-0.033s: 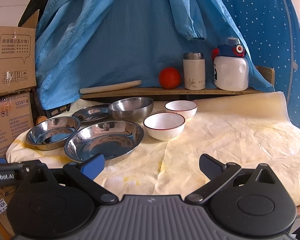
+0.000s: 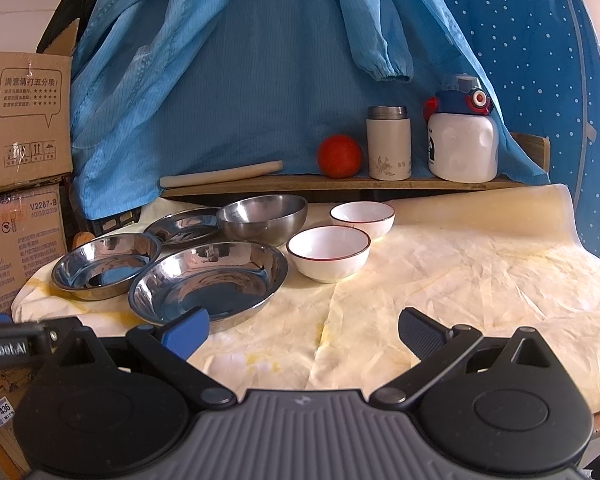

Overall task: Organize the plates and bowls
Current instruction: 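Reach both tools to a large steel plate and close on its rim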

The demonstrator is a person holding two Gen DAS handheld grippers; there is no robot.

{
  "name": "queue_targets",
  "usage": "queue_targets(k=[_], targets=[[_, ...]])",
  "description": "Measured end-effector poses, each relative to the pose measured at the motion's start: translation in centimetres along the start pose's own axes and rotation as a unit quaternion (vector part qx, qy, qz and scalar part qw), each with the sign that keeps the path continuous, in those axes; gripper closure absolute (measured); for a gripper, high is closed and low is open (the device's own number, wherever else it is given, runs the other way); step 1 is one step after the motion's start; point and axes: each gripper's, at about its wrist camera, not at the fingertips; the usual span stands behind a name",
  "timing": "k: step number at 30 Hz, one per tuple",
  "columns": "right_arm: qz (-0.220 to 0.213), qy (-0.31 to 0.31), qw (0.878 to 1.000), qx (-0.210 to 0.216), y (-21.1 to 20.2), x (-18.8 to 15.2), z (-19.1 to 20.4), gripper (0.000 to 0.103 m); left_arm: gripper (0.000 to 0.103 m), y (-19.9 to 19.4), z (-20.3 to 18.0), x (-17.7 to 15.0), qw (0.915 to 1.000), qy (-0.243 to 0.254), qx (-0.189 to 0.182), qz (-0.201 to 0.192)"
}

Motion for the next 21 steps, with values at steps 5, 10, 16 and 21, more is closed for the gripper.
queue_targets(k=[5, 10, 16, 21], targets=[[-0.002, -0.007, 1.000, 0.008, 0.4, 0.2, -0.4, 0.000, 0.001, 0.7, 1.7, 1.6, 0.9995, -0.023, 0.020, -0.010], [-0.008, -0.030, 0.999, 0.021, 1.2, 1.3, 0.1, 0.000, 0.001, 2.1, 3.3, 3.5, 0.9982, -0.042, 0.040, -0.014], [-0.014, -0.057, 0.997, 0.041, 2.5, 3.3, 0.8, 0.000, 0.001, 4.0, 5.1, 5.2, 0.9968, -0.067, 0.043, -0.010], [-0.016, -0.076, 0.994, 0.076, 3.9, 5.3, 1.6, 0.000, 0.001, 5.5, 6.4, 6.1, 0.9950, -0.091, 0.041, -0.001]])
Point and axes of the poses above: each gripper's, at about its wrist camera, not at the fingertips, and y roughly the way its jaws point, z to its left, x to its top, and after that the axes turned 11 degrees about z, right-handed
